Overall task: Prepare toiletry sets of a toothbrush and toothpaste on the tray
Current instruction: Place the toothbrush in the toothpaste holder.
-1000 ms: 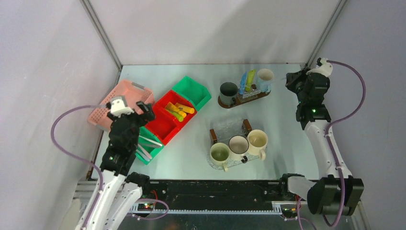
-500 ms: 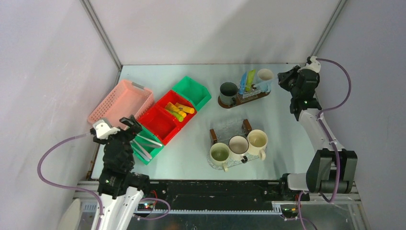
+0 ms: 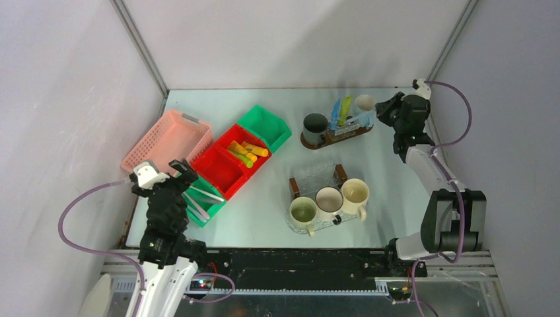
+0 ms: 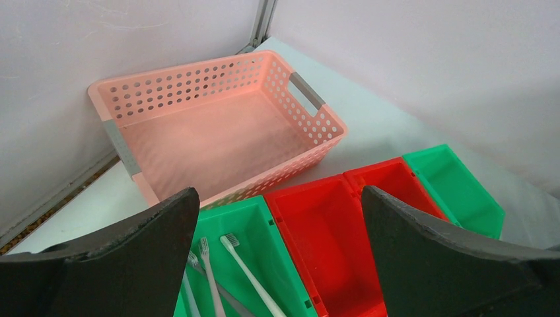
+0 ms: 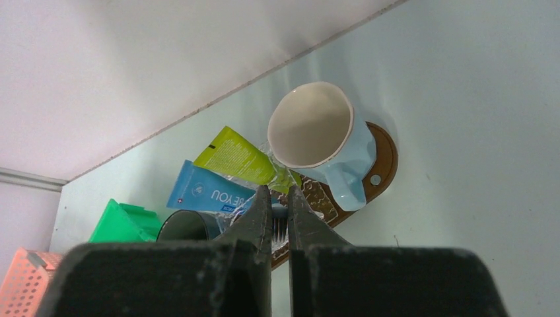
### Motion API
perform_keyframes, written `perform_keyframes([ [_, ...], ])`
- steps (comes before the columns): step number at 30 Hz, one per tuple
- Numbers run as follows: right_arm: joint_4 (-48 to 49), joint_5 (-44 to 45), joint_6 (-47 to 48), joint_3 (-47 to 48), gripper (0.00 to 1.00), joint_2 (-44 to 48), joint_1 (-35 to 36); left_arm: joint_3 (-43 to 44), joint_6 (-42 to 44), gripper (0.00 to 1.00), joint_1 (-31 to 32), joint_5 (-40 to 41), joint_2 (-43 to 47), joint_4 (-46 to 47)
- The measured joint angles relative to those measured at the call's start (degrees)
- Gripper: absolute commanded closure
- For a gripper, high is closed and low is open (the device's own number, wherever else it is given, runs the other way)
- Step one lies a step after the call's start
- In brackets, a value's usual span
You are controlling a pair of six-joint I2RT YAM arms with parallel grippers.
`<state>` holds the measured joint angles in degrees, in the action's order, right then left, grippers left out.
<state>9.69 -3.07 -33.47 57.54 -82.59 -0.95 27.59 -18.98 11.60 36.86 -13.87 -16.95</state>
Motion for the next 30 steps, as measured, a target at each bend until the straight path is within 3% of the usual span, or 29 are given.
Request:
perform_keyframes([
  [30, 12.66, 9.55, -0.2, -7.39, 1.0, -4.0, 5.77, -0.63, 0.2, 0.0, -0.07, -0.04, 0.98, 1.44],
])
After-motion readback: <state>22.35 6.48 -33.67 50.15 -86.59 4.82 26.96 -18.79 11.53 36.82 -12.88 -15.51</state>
